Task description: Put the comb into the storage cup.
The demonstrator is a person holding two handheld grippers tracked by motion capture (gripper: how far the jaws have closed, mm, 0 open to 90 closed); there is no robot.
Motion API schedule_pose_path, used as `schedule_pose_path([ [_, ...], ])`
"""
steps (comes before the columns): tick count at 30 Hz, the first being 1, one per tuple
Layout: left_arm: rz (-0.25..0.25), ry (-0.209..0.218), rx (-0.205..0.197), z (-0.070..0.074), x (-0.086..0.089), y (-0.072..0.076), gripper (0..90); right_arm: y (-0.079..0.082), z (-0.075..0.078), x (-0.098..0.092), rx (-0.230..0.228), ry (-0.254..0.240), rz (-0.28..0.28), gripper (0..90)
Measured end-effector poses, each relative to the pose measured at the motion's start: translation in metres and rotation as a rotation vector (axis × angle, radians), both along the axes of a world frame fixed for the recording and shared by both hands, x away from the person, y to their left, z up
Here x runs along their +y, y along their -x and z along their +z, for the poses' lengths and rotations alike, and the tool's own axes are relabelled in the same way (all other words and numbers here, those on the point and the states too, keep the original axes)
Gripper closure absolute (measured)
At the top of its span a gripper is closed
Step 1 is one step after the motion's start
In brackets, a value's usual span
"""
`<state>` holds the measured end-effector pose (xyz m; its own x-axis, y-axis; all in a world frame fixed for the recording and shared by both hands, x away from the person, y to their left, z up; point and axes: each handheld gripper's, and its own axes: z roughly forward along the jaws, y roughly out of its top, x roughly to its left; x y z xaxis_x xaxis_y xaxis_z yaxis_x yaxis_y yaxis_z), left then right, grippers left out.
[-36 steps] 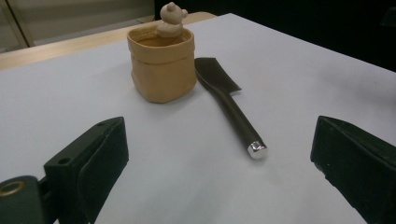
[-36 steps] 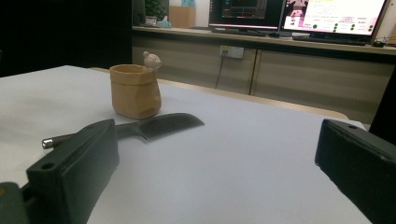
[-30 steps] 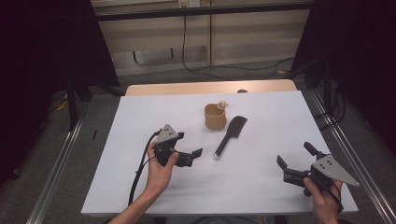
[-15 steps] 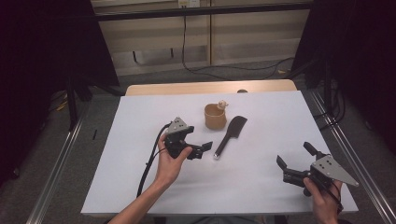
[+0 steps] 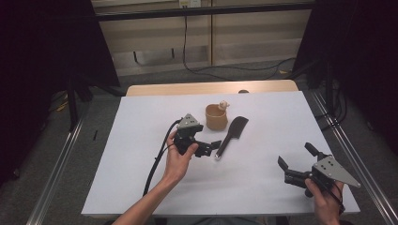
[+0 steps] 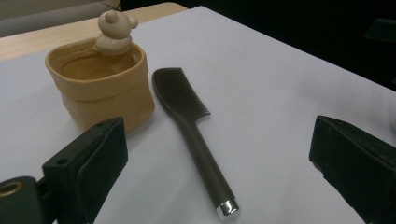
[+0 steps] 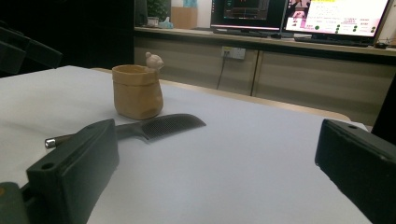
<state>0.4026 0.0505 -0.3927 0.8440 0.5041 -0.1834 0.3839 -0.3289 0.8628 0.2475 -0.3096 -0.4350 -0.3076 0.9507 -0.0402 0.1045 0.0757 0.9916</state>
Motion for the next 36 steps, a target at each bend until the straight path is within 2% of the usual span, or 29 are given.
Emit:
schedule_pose_path([
  [2,-0.019,0.009,0.011,0.000,-0.003,-0.003,5.8,0.000,0.000,0.000,0.001,-0.001,0.000,0.0],
  [3,-0.026,-0.016,0.029,-0.001,-0.008,-0.008,5.8,0.000,0.000,0.000,0.001,-0.004,0.003,0.0],
  [4,-0.026,-0.016,0.029,-0.001,-0.008,-0.008,5.8,0.000,0.000,0.000,0.001,-0.004,0.003,0.0],
  [5,-0.022,-0.041,0.030,-0.002,-0.010,-0.010,5.8,0.000,0.000,0.000,0.000,-0.004,0.004,0.0],
  [7,-0.021,-0.071,0.057,-0.006,-0.015,-0.014,6.2,0.000,0.000,0.000,-0.001,-0.001,0.002,0.0],
  [11,-0.040,-0.124,0.093,-0.015,-0.023,-0.016,6.8,0.000,0.000,-0.001,-0.002,-0.001,0.001,0.0],
  [13,-0.036,-0.168,0.104,-0.017,-0.027,-0.018,7.6,0.000,0.000,0.000,-0.002,-0.001,0.003,0.0],
  [15,-0.038,-0.177,0.115,-0.017,-0.031,-0.020,7.6,0.000,0.000,0.000,0.000,-0.001,0.006,0.0],
  [19,-0.032,-0.224,0.133,-0.016,-0.042,-0.023,7.2,0.000,0.000,0.000,-0.001,0.004,0.007,0.0],
  [20,-0.033,-0.226,0.134,-0.017,-0.043,-0.023,7.0,0.000,0.000,0.000,-0.001,0.007,0.007,0.0],
  [23,-0.026,-0.221,0.177,-0.019,-0.044,-0.026,6.8,0.000,0.000,0.000,-0.002,0.004,0.005,0.0],
  [27,-0.022,-0.261,0.206,-0.021,-0.048,-0.031,6.5,0.000,0.000,0.000,0.000,0.004,0.007,0.0],
  [30,-0.017,-0.308,0.182,-0.019,-0.052,-0.032,6.8,0.000,0.000,0.000,-0.001,0.006,0.009,0.0],
  [34,-0.011,-0.297,0.205,-0.018,-0.055,-0.036,8.4,0.000,-0.001,0.000,0.006,0.006,0.014,0.0],
  [36,-0.020,-0.307,0.218,-0.018,-0.057,-0.037,8.3,0.000,0.000,0.000,0.004,0.006,0.017,0.0],
])
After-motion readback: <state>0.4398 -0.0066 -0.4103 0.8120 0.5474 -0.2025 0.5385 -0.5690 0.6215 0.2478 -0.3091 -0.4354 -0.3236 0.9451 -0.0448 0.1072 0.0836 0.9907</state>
